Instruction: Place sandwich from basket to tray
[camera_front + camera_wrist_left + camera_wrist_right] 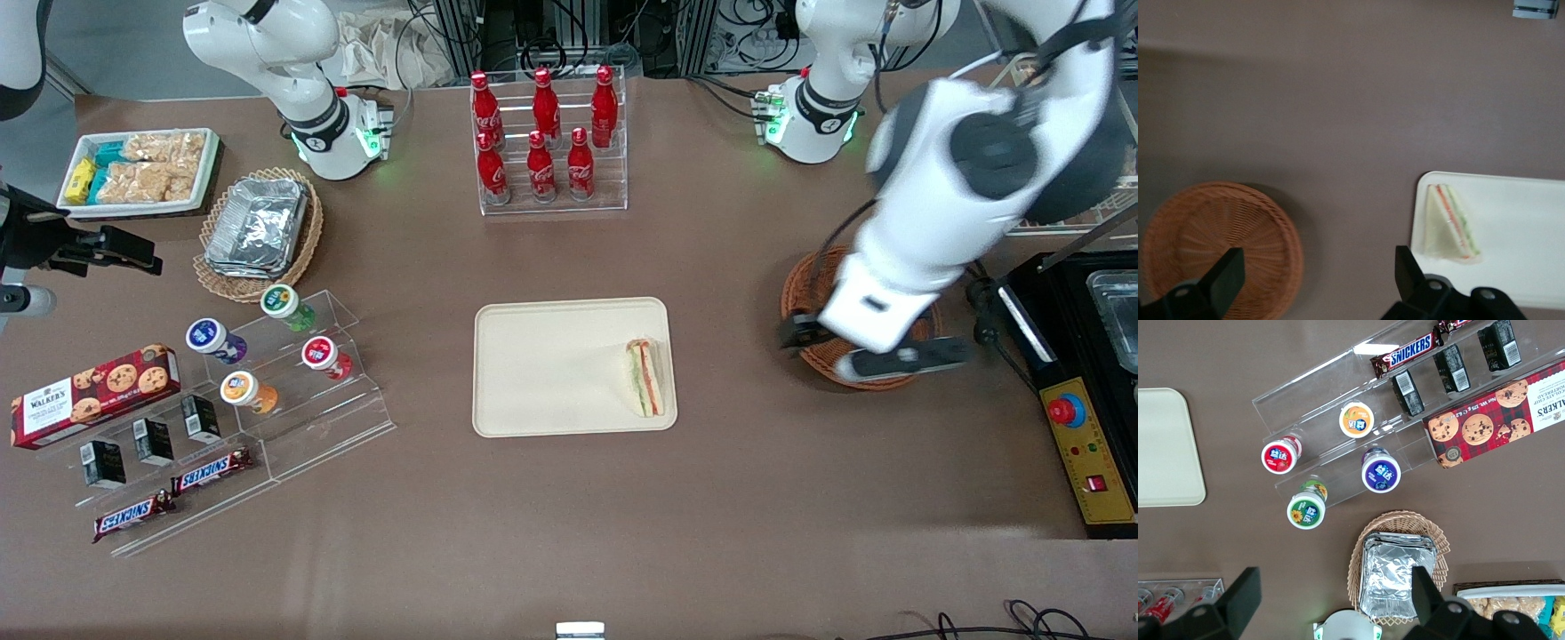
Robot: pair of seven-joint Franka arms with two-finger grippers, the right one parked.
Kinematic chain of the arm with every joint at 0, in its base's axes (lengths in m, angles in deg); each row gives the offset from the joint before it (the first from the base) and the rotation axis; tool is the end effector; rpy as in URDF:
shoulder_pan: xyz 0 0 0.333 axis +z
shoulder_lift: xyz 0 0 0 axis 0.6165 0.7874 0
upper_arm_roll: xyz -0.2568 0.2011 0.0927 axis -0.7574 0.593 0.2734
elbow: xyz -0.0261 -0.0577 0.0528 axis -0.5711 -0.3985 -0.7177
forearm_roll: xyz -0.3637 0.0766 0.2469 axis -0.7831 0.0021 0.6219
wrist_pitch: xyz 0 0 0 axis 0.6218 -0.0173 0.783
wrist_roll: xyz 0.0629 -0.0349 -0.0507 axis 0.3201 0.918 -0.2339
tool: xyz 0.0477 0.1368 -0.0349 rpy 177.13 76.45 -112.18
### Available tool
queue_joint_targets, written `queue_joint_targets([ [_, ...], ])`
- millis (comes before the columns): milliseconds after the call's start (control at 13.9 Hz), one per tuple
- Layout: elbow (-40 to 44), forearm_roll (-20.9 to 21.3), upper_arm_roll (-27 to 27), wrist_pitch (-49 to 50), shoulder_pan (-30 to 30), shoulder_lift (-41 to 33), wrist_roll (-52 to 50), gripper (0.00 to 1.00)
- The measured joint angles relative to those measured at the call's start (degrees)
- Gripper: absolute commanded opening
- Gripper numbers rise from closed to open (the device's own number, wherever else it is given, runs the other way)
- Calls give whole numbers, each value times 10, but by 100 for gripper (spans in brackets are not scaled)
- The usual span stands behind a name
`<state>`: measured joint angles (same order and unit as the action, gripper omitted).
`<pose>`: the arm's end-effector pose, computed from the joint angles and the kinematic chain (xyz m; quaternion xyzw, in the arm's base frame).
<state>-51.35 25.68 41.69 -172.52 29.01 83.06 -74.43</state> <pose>0.6582 -0.1769 0.5174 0.9982 0.0378 0.0451 0.0130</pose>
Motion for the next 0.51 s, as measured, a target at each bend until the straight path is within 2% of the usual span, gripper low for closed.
queue_joint_targets([
  [144, -18, -24, 60, 14, 2, -37, 118, 100],
  [289, -30, -29, 100, 35, 2, -54, 216, 100],
  [505, -27, -29, 123, 38, 9, -53, 264, 100],
])
